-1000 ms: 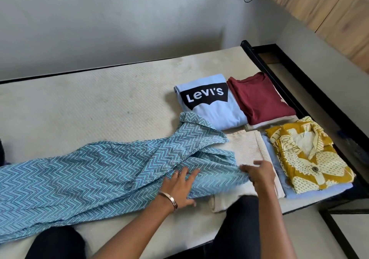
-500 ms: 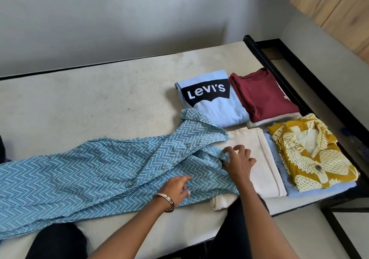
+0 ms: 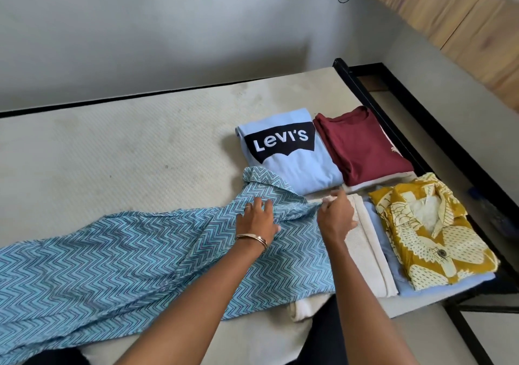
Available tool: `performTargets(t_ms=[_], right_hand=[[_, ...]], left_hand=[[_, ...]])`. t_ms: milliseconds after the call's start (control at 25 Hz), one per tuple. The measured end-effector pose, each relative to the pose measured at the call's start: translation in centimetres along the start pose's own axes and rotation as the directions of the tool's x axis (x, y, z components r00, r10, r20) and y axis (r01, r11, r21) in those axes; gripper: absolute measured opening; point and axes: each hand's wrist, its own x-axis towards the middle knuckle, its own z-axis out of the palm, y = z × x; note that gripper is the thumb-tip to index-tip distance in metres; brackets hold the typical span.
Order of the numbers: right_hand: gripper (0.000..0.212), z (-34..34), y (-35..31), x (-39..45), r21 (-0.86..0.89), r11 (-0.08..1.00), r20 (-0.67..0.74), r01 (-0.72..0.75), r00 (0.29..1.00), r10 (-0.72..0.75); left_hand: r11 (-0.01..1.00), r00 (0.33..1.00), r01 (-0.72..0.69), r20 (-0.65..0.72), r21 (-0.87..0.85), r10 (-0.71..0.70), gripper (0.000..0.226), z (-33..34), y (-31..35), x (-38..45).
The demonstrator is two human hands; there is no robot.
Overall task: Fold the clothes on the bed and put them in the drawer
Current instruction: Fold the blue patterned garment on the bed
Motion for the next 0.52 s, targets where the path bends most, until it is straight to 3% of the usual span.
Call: performTargets(t_ms=[80,160,240,320,360,440,520], right_hand=[[0.024,0.6,1.9,-1.4,0.125,0.992,0.008,-0.009,1.000,0.008],[0.028,0.4,3.9,-3.0,0.172,0.985,0.007,0.009,1.000,-0.011],[0.019,-0.3,5.5,-3.9,0.148,0.989,-0.029,0.014,1.000,-0.010],[0.019,-0.9,5.6,-4.1,0.177,0.984,0.043,0.020,0.999,-0.028],[0.026,-0.8,5.2,-3.9,0.189,0.981,0.176,0.049,0.981,-0.083],[0.027,-0.3,3.8,-3.5,0.246,0.965,0.480,0.092,0.853,-0.204],[0.034,0.4,2.2,-2.7,0.385,0.920,0.544,0.070,0.788,-0.287]], left_hand=[[0.995,0.999,-0.018,0.034,0.100,0.015,0.051,0.7,0.6,1.0],[0.975,0.996,-0.073,-0.035,0.211,0.082,0.031,1.0,0.8,1.8],[0.980,0.989,-0.064,-0.118,0.186,0.086,0.024,0.5,0.7,2.5],[0.998,0.975,-0.005,-0.224,-0.059,-0.009,0.028,-0.9,0.5,3.1],[0.966,0.959,0.014,-0.270,-0.257,-0.086,0.027,-1.7,0.4,3.2],[0.801,0.916,-0.026,-0.334,-0.598,-0.220,0.023,-3.2,0.0,2.9],[0.684,0.885,-0.115,-0.387,-0.721,-0.259,0.021,-4.7,-0.4,2.3]])
